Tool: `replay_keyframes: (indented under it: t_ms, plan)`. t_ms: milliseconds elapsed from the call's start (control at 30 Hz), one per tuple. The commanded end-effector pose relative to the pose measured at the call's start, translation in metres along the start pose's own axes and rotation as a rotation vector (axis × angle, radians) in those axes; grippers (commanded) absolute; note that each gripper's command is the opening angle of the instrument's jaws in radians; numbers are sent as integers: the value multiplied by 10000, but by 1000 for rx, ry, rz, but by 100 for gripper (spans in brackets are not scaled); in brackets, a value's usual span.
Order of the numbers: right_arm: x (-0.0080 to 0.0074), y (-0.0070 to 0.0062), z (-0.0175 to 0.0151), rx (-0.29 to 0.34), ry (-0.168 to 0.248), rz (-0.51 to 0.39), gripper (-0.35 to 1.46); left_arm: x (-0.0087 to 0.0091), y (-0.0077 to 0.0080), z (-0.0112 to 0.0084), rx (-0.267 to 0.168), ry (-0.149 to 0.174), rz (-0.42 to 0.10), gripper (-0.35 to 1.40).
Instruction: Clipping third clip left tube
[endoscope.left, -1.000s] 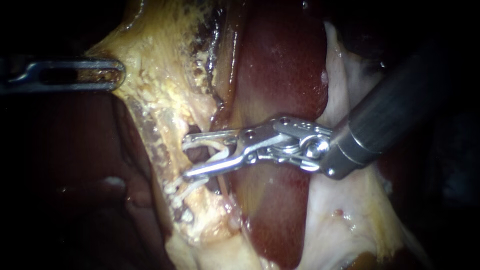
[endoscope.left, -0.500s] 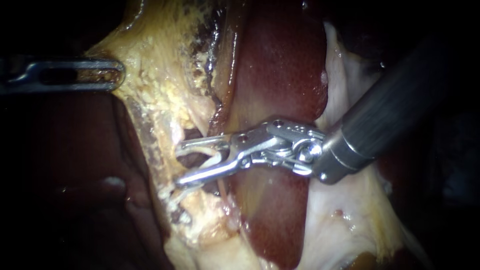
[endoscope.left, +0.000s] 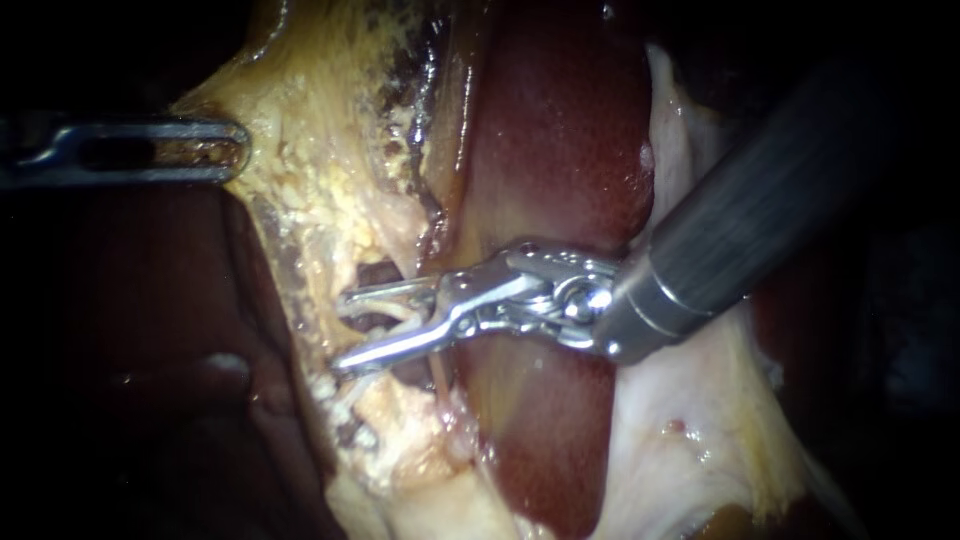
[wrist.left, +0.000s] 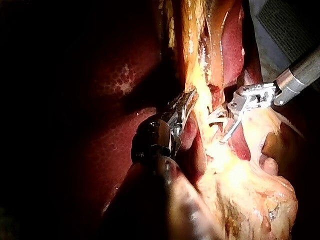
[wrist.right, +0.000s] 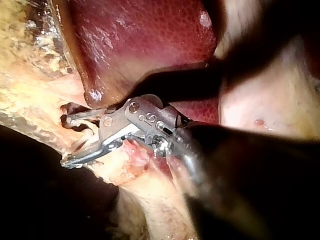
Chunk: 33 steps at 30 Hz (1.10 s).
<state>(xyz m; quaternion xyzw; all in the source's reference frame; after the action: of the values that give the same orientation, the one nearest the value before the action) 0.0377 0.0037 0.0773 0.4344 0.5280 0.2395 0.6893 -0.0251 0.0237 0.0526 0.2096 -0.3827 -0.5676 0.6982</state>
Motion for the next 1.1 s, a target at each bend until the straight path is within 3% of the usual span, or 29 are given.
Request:
replay_keyframes:
  t_ms: [33, 267, 633, 867, 1100]
  plan:
    - [0, 0, -2, -6, -4, 0, 51, -1, -1, -2, 0, 1, 0, -35]
    - [1, 3, 1, -9, -3, 6, 51, -2, -1, -3, 2, -1, -1, -35]
    - [11, 5, 14, 76, 120, 14, 53, -2, -1, -3, 2, -1, -1, -35]
    - [16, -4, -3, 111, 114, 18, 51, -3, 2, -3, 3, 0, -1, -35]
    - [15, -10, -5, 195, 130, 15, 51, -4, 9, -2, 5, 1, 1, -35]
